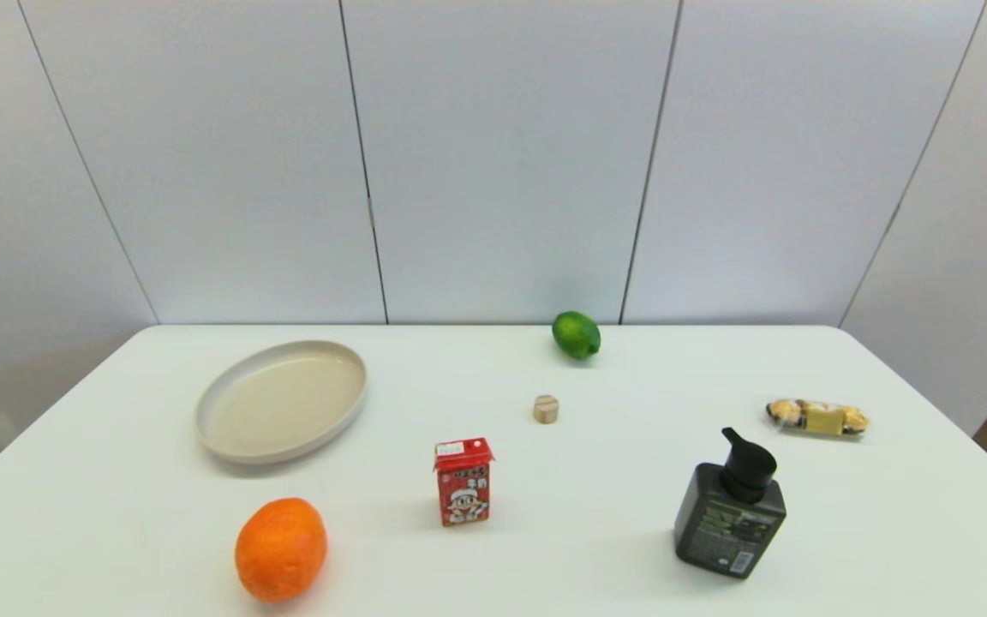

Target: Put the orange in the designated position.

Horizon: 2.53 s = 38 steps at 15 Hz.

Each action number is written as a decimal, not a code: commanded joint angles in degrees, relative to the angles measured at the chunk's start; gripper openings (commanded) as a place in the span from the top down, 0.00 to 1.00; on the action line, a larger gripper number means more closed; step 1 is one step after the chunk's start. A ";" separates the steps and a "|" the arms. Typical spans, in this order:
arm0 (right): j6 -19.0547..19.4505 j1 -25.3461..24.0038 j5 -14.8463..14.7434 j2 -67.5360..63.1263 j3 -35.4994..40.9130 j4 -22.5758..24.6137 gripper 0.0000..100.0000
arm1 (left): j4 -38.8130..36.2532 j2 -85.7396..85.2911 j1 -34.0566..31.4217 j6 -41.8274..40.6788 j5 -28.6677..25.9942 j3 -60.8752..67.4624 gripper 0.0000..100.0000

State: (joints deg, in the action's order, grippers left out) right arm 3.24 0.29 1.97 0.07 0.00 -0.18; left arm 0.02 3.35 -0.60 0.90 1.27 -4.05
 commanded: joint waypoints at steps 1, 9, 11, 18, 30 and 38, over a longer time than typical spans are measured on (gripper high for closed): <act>0.01 -0.03 0.05 -0.07 0.09 0.01 0.00 | -0.11 22.75 -0.02 -0.81 -4.17 -19.24 0.00; 0.10 -0.03 0.05 -0.07 0.09 0.01 0.00 | 6.48 54.30 8.42 -0.90 -9.09 -41.13 1.00; 0.01 -0.03 0.05 -0.07 0.09 0.01 0.00 | 18.34 58.61 10.53 -0.20 -9.00 -45.61 1.00; 0.01 -0.03 0.05 -0.07 0.09 0.01 0.00 | 30.21 67.66 16.68 -0.20 -9.35 -49.48 1.00; 0.01 -0.03 0.05 -0.07 0.09 0.01 0.00 | 29.95 67.31 17.56 -0.55 -10.58 -49.48 0.00; 0.01 -0.03 0.05 -0.07 0.09 0.01 0.00 | 30.21 67.58 18.70 -0.64 -12.52 -45.96 0.00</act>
State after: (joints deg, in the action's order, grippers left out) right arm 3.24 0.29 1.95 0.07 0.00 -0.18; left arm 30.04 70.83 17.44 0.27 -10.65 -51.79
